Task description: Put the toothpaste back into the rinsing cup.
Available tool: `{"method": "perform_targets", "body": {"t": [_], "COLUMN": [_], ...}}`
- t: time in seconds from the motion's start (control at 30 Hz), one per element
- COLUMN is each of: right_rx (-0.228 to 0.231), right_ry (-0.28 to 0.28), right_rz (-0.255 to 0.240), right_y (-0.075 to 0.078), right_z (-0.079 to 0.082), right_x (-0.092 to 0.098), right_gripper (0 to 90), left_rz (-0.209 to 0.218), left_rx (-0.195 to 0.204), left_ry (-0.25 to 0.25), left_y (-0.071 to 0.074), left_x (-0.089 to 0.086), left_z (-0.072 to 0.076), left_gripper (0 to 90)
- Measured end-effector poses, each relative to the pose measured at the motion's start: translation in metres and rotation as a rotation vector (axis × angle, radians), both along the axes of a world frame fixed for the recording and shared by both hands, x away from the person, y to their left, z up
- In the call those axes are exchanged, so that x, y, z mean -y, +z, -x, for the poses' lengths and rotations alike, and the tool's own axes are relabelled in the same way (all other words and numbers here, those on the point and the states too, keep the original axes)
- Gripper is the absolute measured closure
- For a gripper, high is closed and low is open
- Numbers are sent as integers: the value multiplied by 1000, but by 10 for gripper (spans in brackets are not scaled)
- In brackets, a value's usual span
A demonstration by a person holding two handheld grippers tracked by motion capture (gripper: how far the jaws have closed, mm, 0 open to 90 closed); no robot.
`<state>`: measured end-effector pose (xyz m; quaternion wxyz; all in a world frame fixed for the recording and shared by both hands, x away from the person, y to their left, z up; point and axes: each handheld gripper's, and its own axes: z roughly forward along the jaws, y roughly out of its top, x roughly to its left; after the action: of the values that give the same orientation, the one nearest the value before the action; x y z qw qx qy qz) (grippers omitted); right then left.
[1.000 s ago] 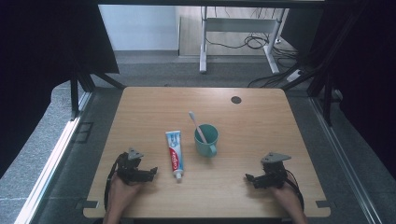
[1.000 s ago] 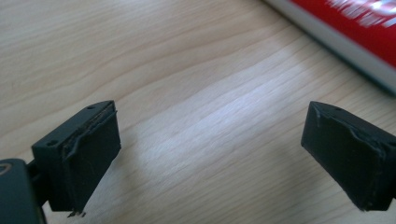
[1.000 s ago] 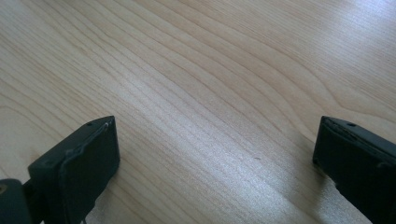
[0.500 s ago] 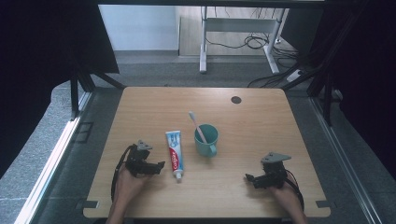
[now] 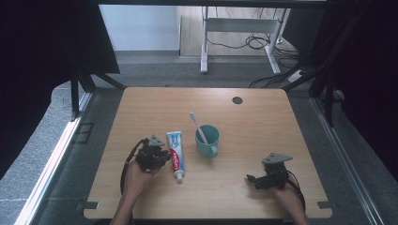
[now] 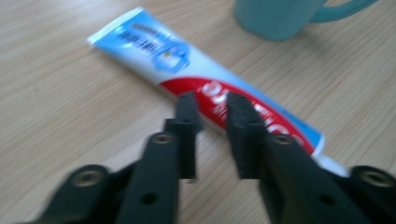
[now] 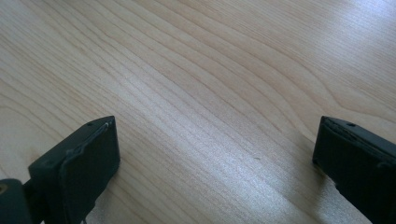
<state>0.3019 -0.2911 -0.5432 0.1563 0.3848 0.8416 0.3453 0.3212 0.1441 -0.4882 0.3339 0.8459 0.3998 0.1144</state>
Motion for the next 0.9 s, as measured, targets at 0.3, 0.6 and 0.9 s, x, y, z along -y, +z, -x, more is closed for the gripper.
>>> {"method": "perform_targets", "body": {"t": [0.3,0.6,0.9], "right_rx": [2,1,0], "right_ry": [2,1,0], "right_rz": [0,0,0], "right_y": [0,0,0], "right_z": [0,0,0], "right_x": [0,0,0], "right_gripper": [1,1,1], "left_rz": [-20,-17,-1], "left_rx": [-28,-74,-87], "left_ry": [-80,-64,-67], "left_y": [-1,-16,-15], "left_x": [40,49,41], "left_z": [-10,-12,-7], "left_gripper": [900,900,900]}}
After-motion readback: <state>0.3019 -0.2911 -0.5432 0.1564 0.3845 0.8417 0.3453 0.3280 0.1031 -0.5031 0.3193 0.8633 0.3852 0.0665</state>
